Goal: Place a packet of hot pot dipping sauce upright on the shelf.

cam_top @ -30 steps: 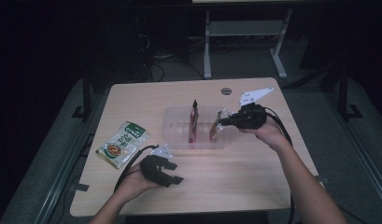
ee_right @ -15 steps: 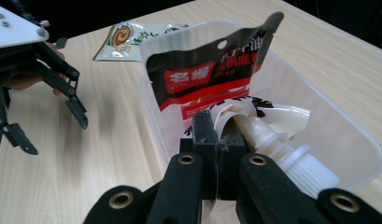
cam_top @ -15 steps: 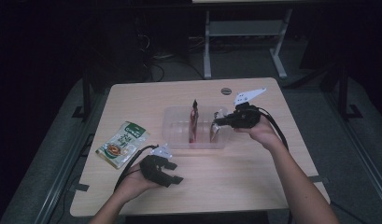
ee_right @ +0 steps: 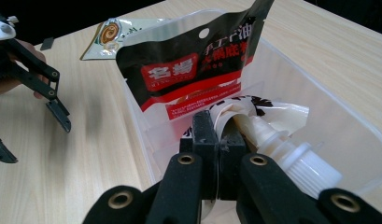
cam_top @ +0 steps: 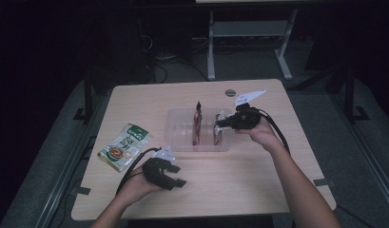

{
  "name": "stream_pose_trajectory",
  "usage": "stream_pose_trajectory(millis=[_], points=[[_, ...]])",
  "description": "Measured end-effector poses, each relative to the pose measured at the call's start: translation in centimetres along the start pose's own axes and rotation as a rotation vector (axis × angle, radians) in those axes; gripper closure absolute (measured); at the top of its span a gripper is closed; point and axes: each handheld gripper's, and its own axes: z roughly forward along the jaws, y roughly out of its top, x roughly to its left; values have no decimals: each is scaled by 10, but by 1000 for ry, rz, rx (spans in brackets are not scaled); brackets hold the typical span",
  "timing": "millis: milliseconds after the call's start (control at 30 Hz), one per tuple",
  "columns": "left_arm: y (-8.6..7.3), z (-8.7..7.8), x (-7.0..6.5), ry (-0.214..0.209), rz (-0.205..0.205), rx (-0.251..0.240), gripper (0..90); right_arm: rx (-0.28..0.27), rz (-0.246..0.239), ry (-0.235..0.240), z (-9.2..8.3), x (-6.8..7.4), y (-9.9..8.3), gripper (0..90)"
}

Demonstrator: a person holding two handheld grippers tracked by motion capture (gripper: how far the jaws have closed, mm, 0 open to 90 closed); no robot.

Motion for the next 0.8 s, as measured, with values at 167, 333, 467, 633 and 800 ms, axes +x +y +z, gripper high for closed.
stream_pose_trajectory(millis=[167, 333, 467, 633, 800], points=[[0, 0, 0, -1, 1, 1, 379, 13, 11, -3, 1, -1, 0, 872], [0, 0, 0, -3, -2, 3, 379, -5, 32, -12, -3, -2, 0, 823], [0, 0, 0, -4, -11, -5, 378, -13, 34, -24, -8, -1, 0, 734], [0, -1, 1, -3, -8, -9, 378, -17, 31, -61, -18, 5, -5, 615], [0, -1, 1, -3, -12, -13, 378, -21, 35, -70, -28, 12, -11, 532]])
